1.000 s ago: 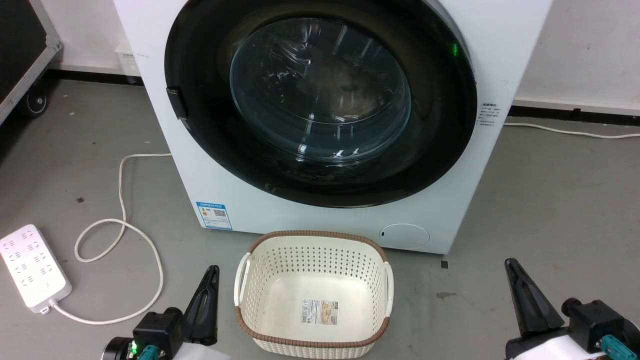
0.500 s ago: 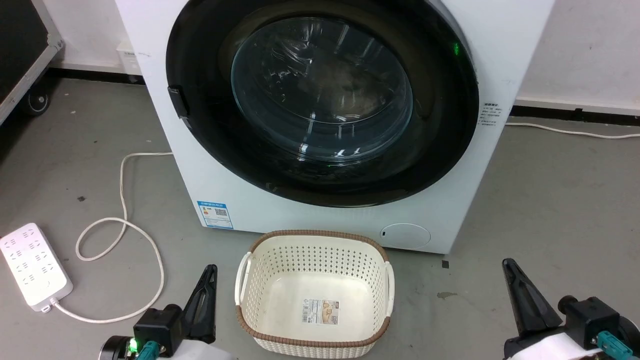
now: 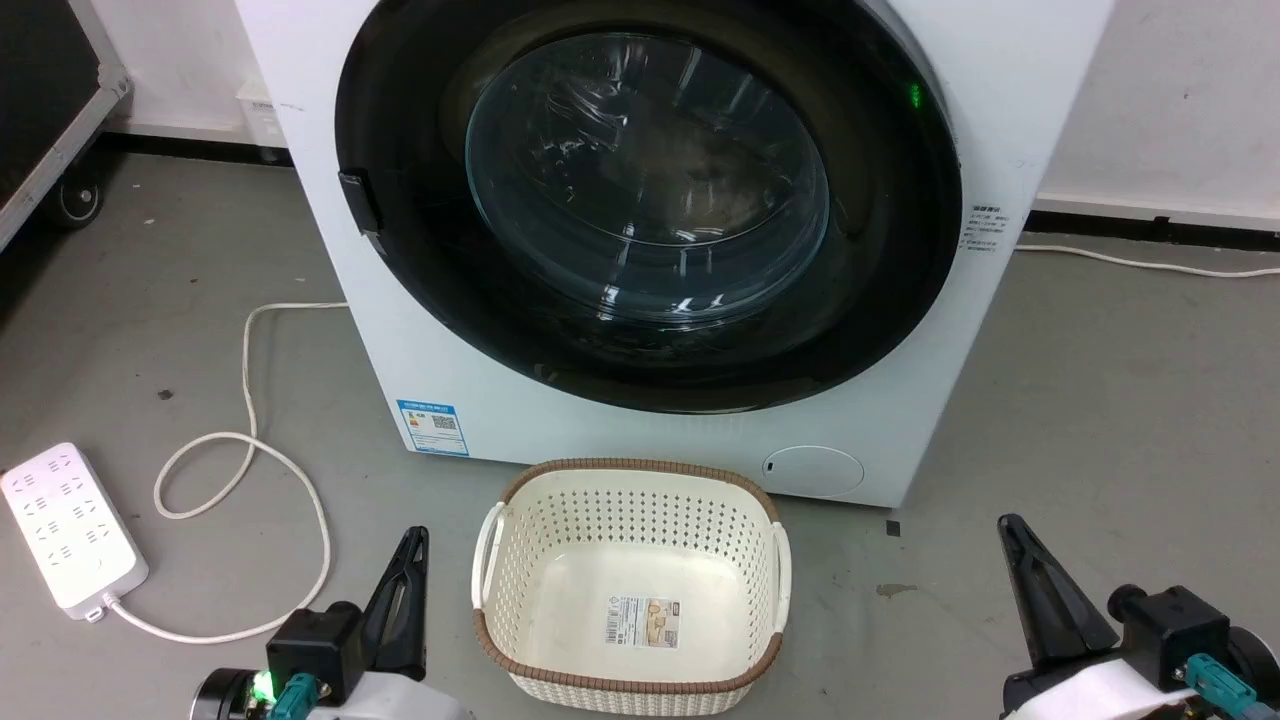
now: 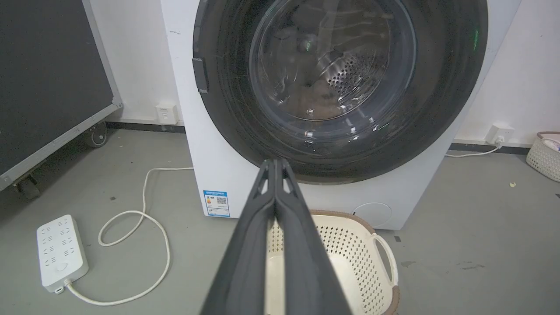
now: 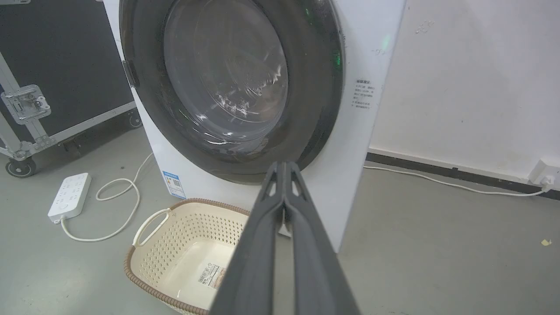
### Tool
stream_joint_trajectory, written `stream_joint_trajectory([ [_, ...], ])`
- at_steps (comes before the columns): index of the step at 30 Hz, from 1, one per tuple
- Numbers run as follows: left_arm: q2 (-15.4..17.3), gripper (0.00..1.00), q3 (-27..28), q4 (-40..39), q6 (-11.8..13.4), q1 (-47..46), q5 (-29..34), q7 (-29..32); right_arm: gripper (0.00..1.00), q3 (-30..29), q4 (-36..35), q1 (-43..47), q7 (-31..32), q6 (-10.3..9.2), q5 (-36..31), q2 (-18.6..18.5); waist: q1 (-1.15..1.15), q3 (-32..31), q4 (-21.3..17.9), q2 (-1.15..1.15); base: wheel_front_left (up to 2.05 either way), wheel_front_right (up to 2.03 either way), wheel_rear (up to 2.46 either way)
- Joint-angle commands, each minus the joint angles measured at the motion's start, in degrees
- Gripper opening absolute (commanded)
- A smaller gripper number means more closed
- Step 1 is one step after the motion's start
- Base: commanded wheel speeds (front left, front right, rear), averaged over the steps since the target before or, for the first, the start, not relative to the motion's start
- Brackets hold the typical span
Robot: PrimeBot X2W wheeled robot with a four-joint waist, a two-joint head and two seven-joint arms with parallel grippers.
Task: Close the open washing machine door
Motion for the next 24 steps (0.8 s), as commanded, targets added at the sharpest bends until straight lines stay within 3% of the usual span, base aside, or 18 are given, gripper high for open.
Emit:
stream_joint_trajectory([
  [1,0.02,0.0,0.23,-0.42,0.36,-0.77,0.46,0.37,0.0,0.11,-0.42,-0.66,0.5,-0.02,-0.53,0.41,0.0,0.01,0.02,0.0,0.0,0.0,0.0],
  [24,0.02,0.0,0.81,-1.54,1.33,-1.21,1.89,2.94,0.0,0.35,-1.37,-1.12,3.08,-0.03,-1.42,0.77,0.0,0.17,0.31,0.0,0.0,0.0,0.0],
])
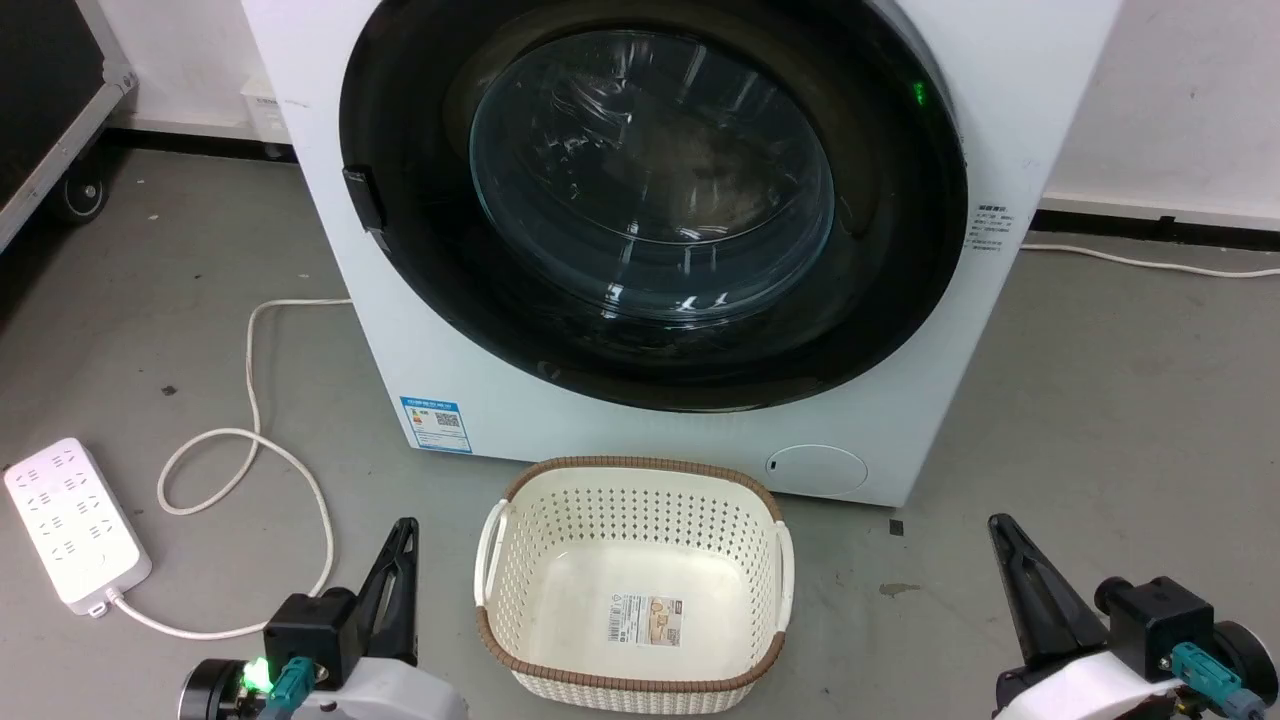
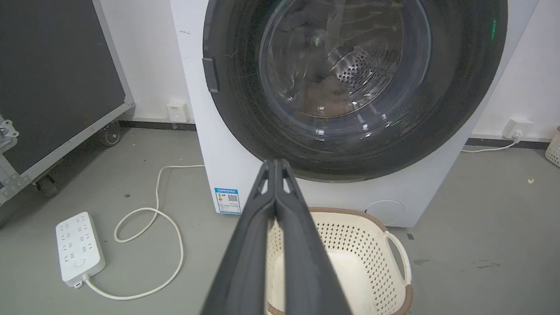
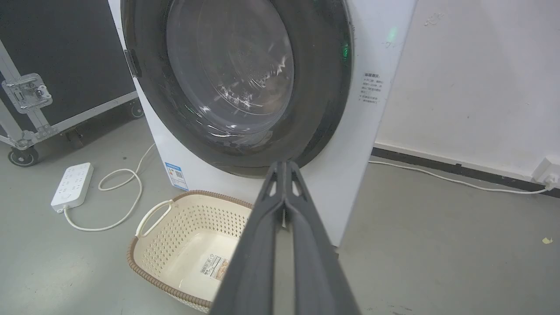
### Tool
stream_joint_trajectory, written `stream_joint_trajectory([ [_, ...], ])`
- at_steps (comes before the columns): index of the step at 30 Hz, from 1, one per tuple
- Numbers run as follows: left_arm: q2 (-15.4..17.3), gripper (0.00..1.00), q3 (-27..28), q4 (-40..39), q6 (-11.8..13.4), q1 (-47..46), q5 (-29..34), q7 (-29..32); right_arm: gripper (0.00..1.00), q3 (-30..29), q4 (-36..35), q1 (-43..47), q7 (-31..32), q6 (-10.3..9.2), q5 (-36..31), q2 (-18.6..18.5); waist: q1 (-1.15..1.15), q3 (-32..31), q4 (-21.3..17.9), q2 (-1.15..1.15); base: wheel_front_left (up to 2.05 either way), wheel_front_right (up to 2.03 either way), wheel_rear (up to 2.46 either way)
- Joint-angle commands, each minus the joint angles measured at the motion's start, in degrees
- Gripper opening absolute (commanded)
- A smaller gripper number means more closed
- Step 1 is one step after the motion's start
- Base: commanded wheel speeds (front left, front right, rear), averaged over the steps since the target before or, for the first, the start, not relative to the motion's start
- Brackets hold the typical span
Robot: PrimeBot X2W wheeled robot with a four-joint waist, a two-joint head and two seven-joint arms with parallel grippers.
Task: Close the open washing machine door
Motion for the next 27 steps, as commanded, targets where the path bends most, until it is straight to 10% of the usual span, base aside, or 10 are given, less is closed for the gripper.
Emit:
stream_joint_trajectory([
  [1,0.02,0.0,0.12,-0.43,0.42,-0.7,0.42,0.35,0.0,0.11,-0.55,-0.96,0.4,-0.03,-0.49,0.31,0.0,0.01,0.02,0.0,0.0,0.0,0.0],
  [27,0.01,0.0,0.78,-1.7,1.53,-1.2,2.05,3.26,0.0,0.4,-1.64,-1.48,3.33,-0.03,-1.49,0.72,0.0,0.19,0.36,0.0,0.0,0.0,0.0],
])
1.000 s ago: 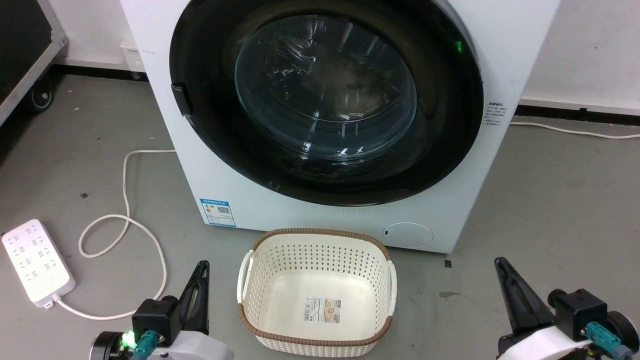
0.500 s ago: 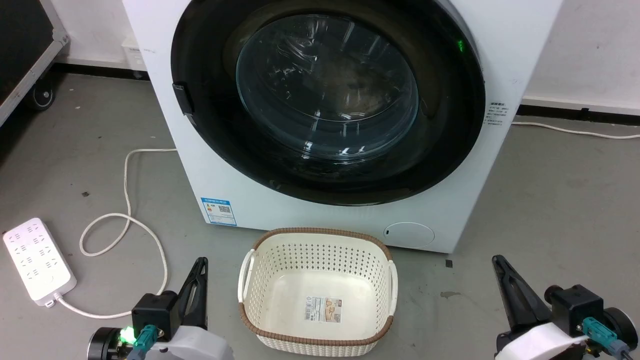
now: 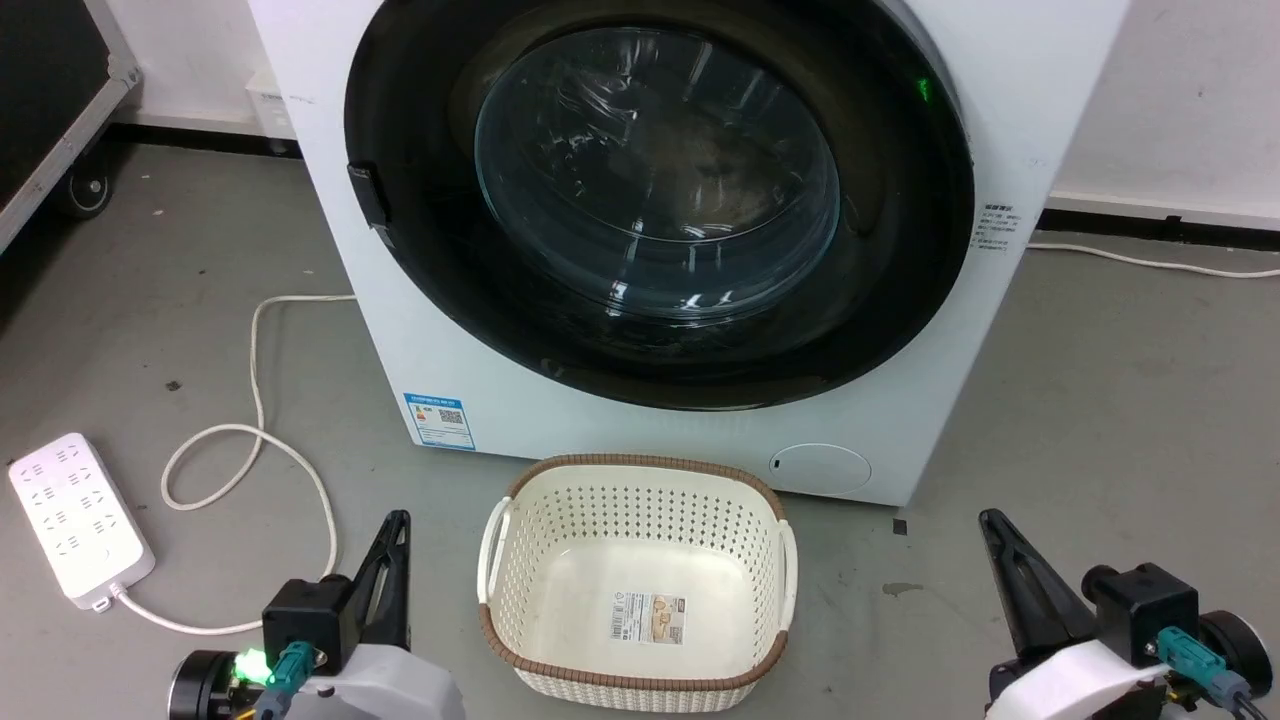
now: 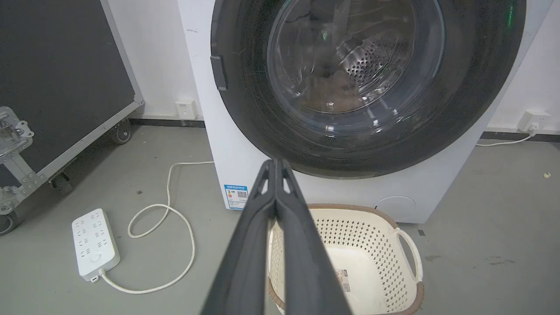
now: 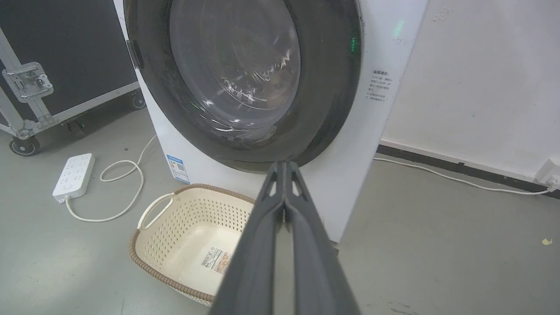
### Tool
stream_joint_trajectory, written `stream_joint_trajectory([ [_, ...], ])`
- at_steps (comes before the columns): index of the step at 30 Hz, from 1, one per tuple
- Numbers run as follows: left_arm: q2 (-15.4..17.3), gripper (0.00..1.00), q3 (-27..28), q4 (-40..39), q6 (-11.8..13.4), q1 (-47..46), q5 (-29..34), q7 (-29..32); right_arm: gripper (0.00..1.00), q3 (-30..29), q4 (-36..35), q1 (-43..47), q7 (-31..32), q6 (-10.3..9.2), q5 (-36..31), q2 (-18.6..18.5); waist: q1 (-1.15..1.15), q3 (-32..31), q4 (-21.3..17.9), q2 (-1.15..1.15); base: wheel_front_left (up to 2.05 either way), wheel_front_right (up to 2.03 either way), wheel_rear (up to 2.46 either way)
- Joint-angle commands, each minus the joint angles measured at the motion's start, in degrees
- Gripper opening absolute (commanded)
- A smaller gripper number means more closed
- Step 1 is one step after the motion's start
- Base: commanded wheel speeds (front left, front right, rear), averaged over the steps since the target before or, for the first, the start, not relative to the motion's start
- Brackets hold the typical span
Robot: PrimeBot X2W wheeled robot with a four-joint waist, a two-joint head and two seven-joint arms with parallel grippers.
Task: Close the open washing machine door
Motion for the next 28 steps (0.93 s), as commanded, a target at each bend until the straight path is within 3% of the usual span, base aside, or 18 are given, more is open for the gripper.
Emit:
stream_joint_trajectory([
  [1,0.01,0.0,0.21,-0.28,0.32,-0.78,0.6,0.3,0.0,0.03,-0.43,-1.01,0.27,-0.03,-0.54,0.32,0.0,0.0,0.01,0.0,0.0,0.0,0.0],
  [28,0.0,0.0,0.82,-1.44,1.33,-1.23,2.09,2.97,0.0,0.29,-1.42,-1.48,2.95,-0.04,-1.46,0.7,0.0,0.17,0.32,0.0,0.0,0.0,0.0],
])
